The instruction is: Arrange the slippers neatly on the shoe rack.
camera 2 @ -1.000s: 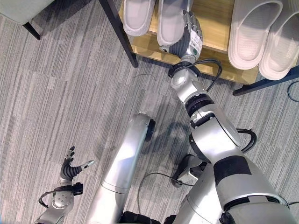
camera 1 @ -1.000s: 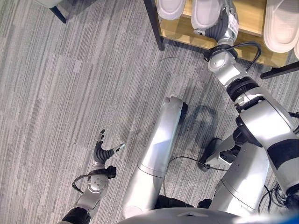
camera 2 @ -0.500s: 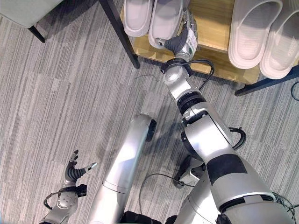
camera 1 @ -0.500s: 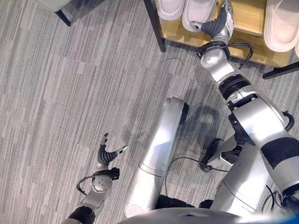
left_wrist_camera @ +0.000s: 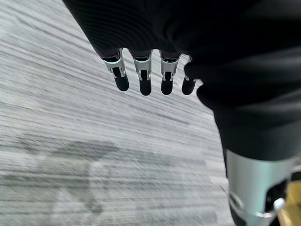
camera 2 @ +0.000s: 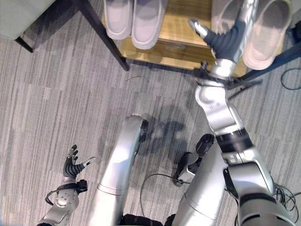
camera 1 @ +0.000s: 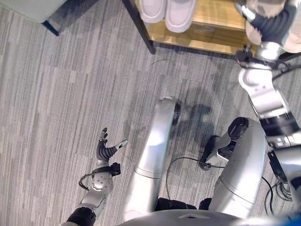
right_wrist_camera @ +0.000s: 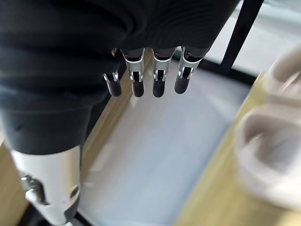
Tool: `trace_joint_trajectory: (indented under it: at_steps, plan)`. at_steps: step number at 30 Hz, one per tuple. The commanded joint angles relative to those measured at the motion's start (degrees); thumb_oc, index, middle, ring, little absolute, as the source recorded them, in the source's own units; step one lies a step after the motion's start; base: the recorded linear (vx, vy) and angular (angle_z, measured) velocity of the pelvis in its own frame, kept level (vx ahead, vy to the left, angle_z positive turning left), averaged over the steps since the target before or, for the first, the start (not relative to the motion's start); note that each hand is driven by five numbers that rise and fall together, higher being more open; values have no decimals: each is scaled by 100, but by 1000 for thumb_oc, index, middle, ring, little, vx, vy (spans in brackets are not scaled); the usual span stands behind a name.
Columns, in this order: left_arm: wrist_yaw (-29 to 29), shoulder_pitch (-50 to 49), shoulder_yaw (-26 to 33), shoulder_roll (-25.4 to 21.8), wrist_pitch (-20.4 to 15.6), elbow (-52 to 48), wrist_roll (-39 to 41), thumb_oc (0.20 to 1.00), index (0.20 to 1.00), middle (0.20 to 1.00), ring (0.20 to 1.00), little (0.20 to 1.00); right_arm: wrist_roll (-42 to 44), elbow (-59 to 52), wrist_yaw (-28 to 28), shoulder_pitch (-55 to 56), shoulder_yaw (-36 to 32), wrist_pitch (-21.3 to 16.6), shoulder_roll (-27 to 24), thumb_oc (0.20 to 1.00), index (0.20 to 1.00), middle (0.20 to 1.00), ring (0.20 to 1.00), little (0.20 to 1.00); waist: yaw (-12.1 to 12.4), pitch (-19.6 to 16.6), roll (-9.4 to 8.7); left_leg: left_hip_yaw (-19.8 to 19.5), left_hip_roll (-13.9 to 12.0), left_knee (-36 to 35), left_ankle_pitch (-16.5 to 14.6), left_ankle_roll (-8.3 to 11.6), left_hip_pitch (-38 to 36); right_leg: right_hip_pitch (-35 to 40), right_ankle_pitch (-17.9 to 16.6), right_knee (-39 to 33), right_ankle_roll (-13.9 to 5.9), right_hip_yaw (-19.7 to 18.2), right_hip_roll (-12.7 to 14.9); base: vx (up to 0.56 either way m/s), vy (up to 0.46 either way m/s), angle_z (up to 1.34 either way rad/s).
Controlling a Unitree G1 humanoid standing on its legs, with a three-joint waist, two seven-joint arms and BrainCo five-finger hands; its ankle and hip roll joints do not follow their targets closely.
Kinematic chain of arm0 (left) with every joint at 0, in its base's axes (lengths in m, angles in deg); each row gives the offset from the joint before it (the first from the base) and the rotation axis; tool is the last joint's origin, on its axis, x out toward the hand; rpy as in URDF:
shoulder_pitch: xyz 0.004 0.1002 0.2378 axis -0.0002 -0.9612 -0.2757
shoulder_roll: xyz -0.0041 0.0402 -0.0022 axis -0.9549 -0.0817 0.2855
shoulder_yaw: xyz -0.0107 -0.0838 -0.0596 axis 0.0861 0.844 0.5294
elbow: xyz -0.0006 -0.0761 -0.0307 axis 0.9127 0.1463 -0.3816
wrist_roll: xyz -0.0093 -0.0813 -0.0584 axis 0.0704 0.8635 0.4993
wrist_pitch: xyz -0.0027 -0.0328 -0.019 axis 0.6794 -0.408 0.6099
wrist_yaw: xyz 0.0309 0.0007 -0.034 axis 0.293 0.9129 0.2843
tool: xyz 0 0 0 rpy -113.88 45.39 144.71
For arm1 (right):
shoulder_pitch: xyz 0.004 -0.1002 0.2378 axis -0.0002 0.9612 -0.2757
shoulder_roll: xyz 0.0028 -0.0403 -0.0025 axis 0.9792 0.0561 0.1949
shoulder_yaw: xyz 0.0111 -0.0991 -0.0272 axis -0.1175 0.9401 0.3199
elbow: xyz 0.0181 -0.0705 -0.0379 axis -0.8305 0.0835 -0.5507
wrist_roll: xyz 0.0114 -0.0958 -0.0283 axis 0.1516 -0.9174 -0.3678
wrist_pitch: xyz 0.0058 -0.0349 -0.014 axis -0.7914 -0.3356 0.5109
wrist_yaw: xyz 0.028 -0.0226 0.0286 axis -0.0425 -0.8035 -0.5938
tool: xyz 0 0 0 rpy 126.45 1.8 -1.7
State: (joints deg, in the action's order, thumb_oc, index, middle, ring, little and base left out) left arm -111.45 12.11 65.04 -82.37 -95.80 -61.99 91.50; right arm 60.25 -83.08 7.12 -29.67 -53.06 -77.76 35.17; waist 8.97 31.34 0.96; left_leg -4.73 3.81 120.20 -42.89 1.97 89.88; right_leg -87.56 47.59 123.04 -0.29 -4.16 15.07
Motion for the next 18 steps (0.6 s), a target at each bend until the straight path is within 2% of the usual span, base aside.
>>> trace_joint_trajectory:
  at_steps: [1, 2, 4, 5, 7, 11, 12, 14, 16, 17, 18]
  plan:
    - [-62, -455, 129, -19, -17, -243, -193, 1000, 1000, 1000, 1000, 1000, -449, -601, 312, 240, -459, -488, -46, 1000, 1000, 1000, 1000, 1000, 221, -155, -381, -419, -54, 67, -231, 449, 7, 40, -1275, 284, 496, -852, -117, -35, -143, 0]
    - [-68, -383, 191, 53, -9, -250, -211, 1000, 1000, 1000, 1000, 1000, -303, -921, 470, 713, -642, -602, 21, 1000, 1000, 1000, 1000, 1000, 133, -155, -423, -379, -71, 3, -144, 453, 7, 66, -1338, 292, 465, -900, -139, -59, -129, 2]
    - [-70, -380, 200, 42, 4, -295, -194, 1000, 1000, 1000, 1000, 1000, -220, -1110, 564, 973, -747, -638, 23, 1000, 1000, 1000, 1000, 1000, 115, -155, -452, -373, -59, -29, -90, 454, 7, 63, -1365, 280, 465, -917, -136, -72, -105, 1]
    - [-6, -273, 310, 104, 8, -371, -121, 1000, 1000, 1000, 1000, 1000, -83, -1463, 869, 1554, -836, -717, -34, 1000, 1000, 1000, 1000, 1000, 6, -155, -515, -330, -53, -280, 112, 466, 7, 87, -1441, 183, 434, -940, -157, -119, -135, 3]
    - [47, -152, 399, 155, -4, -357, -28, 1000, 1000, 1000, 1000, 1000, -52, -1521, 1036, 1807, -833, -729, -89, 1000, 1000, 1000, 1000, 1000, -38, -155, -528, -307, -40, -648, 331, 484, 7, 116, -1497, -13, 410, -891, -134, -147, -116, 19]
    - [257, 176, 654, 324, -75, -247, 254, 1000, 1000, 1000, 1000, 1000, 59, -1347, 1301, 2387, -982, -722, 4, 1000, 1000, 1000, 1000, 1000, -153, -155, -523, -341, 9, -1776, 1042, 476, 7, 242, -1676, -821, 363, -690, 17, -181, -27, 28]
    - [302, 236, 757, 349, -89, -317, 178, 1000, 1000, 1000, 1000, 1000, 43, -1064, 1427, 2807, -1134, -631, 100, 1000, 1000, 1000, 1000, 1000, -209, -226, -504, -412, 3, -2190, 1324, 457, 7, 261, -1764, -1136, 306, -576, 136, -173, -22, 16]
    - [307, 168, 764, 351, -95, -304, 140, 1000, 1000, 1000, 1000, 1000, 138, -949, 1470, 3056, -1237, -618, 166, 1000, 1000, 1000, 1000, 1000, -236, -361, -491, -450, 14, -2353, 1410, 456, 7, 254, -1829, -1275, 280, -491, 197, -75, -14, 27]
    - [376, 33, 885, 420, -48, 6, 121, 1000, 1000, 1000, 1000, 1000, 545, -205, 1455, 3661, -1560, -571, 447, 1000, 1000, 1000, 1000, 1000, -313, -932, -451, -534, -111, -2997, 1708, 443, 3, 294, -1950, -1942, 199, -149, 385, -38, -26, 18]
    - [473, 8, 1032, 530, -13, 417, 237, 1000, 1000, 1000, 1000, 1000, 907, 409, 1458, 3789, -1749, -572, 610, 1000, 1000, 1000, 1000, 1000, -334, -1143, -452, -456, -288, -3621, 1927, 425, -389, 645, -2044, -2596, 162, 134, 501, -73, -27, 4]
    - [496, 46, 1071, 590, 9, 711, 249, 1000, 1000, 1000, 1000, 1000, 1117, 762, 1447, 3814, -1874, -613, 695, 1000, 1000, 1000, 1000, 1000, -333, -1154, -446, -393, -382, -4117, 2077, 427, -825, 1060, -2125, -3129, 170, 283, 533, -91, -37, 6]
